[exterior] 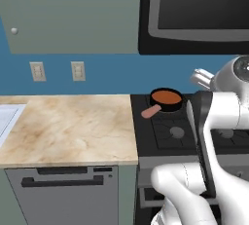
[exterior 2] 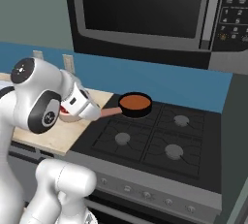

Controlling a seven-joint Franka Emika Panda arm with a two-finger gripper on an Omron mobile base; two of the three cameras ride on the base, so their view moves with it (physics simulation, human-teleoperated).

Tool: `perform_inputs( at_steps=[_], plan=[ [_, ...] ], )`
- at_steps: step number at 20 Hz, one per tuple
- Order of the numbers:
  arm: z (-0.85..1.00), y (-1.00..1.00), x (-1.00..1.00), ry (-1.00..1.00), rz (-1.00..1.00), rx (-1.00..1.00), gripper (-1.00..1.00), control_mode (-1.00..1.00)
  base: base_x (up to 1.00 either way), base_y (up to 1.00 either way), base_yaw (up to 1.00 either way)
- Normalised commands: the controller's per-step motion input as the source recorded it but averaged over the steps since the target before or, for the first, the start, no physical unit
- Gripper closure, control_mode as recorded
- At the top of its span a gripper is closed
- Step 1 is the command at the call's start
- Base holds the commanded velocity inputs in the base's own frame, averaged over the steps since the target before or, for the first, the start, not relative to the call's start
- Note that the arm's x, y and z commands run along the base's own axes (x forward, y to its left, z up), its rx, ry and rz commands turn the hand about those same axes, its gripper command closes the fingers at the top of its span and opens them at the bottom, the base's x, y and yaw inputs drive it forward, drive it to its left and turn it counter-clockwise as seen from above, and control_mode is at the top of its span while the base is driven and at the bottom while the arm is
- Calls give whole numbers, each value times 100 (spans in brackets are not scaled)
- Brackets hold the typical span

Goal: Retrieve the steak from the fridge and place it on the saucepan with marinade on the stove.

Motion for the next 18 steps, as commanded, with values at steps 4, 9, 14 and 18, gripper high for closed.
perform_inputs(
  at_steps=[4, 9, 14, 18],
  plan=[
    [-14, 0, 49, 0, 0, 0, 100, -100, 0, 0, 0],
    [-12, 0, 53, 0, 0, 0, 100, -100, 0, 0, 0],
    [-11, 0, 47, 0, 0, 0, 100, -100, 0, 0, 0],
    [-22, 0, 37, 0, 0, 0, 100, -100, 0, 0, 0]
  ],
)
